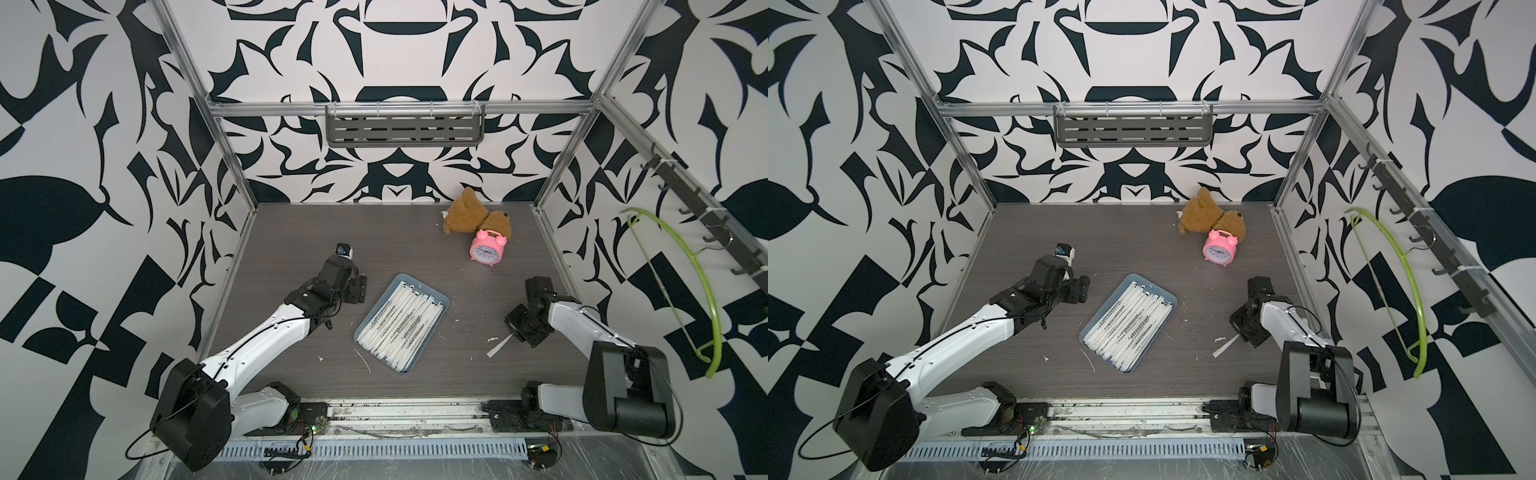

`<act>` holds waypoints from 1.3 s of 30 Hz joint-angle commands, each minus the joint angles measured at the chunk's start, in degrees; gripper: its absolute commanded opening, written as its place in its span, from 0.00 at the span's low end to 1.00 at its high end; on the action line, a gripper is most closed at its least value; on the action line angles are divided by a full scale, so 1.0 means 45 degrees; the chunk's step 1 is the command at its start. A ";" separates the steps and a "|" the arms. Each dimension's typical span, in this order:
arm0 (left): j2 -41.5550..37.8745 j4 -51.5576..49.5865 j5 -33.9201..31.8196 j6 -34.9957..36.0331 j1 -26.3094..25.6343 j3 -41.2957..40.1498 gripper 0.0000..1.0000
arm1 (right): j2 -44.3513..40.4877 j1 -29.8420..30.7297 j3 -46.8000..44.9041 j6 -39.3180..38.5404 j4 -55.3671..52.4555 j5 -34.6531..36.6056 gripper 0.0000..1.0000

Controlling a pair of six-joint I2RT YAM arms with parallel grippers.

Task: Put the straws into the storage box
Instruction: Pick up the straw from the center of the board, then place the straw in the storage box.

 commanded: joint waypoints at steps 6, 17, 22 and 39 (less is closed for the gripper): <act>0.0476 -0.0484 0.0066 -0.0457 0.0149 0.0232 0.84 | -0.0454 0.2705 0.1568 0.0670 -0.1783 0.0982 0.08; 0.1411 -0.2495 0.2279 -0.1320 0.1389 0.0983 0.82 | 0.0971 1.0535 0.5910 0.6789 -0.1786 0.2525 0.04; 0.1606 -0.2421 0.2510 -0.1360 0.1394 0.0959 0.82 | 0.3226 1.2341 0.6771 0.8741 -0.0266 0.2520 0.02; 0.1793 -0.2255 0.2766 -0.1031 0.1389 0.0684 0.82 | 0.5993 1.2776 0.7549 0.8454 0.0248 0.0163 0.19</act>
